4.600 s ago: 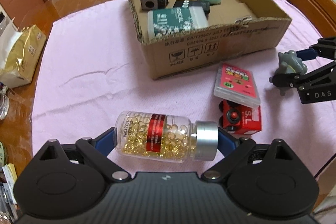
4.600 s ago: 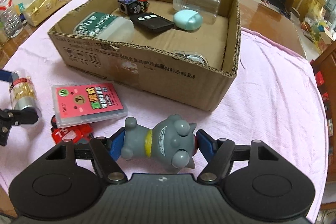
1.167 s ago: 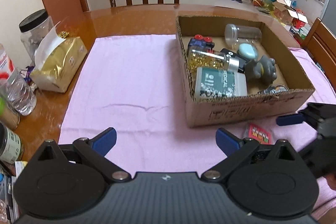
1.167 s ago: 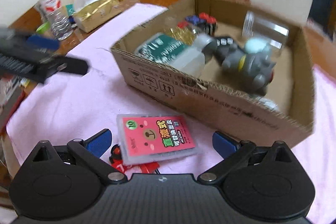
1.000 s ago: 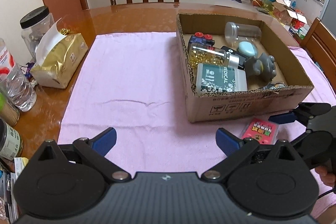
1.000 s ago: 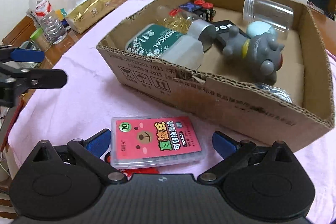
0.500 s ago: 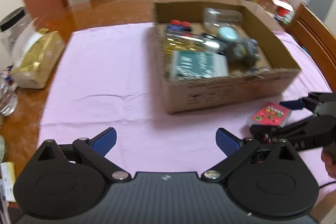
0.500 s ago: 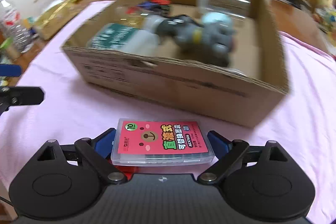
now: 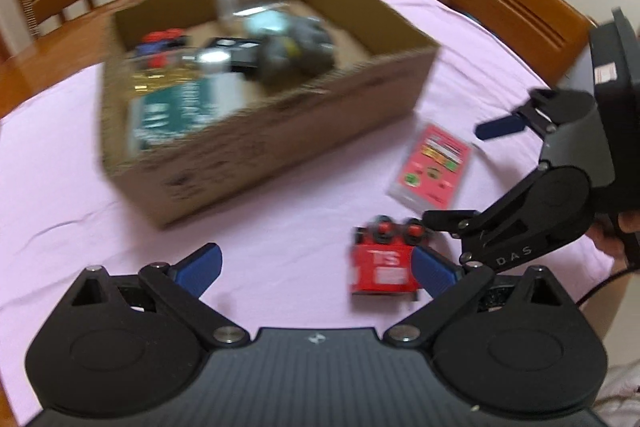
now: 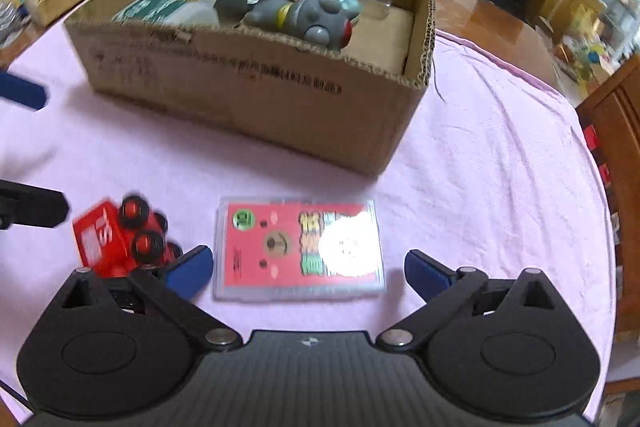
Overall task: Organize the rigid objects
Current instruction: 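Close the left tool on the red toy car while the right tool holds the pink pack, then lower the red toy car and pink pack into the box and open both tools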
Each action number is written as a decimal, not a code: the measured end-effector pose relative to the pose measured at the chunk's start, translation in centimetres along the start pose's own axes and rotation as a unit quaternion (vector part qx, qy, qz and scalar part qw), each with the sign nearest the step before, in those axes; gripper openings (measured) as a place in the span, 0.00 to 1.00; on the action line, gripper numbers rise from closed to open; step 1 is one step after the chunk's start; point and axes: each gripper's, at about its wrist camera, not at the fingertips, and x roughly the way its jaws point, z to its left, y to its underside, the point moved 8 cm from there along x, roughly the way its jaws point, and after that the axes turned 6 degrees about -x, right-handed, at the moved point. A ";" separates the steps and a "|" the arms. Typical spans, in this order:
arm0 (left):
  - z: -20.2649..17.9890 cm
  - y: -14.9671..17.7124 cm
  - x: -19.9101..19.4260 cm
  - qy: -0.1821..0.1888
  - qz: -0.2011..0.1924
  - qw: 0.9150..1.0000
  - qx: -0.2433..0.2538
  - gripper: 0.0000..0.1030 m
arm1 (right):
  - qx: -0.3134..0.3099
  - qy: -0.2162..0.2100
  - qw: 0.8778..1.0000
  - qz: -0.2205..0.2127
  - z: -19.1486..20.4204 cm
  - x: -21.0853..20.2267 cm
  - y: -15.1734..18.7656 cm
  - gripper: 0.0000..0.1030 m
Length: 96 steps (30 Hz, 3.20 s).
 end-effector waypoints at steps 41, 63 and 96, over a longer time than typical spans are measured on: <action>0.3 0.5 2.6 -0.034 0.023 0.999 0.003 0.49 | -0.023 -0.056 0.998 -0.004 0.1 0.1 -0.5 0.92; 0.9 0.6 1.8 -0.040 0.034 0.999 0.010 0.48 | -0.027 -0.071 0.997 0.024 0.8 0.0 0.1 0.95; 1.2 -5.7 -5.8 -0.038 -0.025 0.998 0.041 0.49 | -0.054 -0.067 0.994 -0.067 -1.0 -8.2 -5.9 0.90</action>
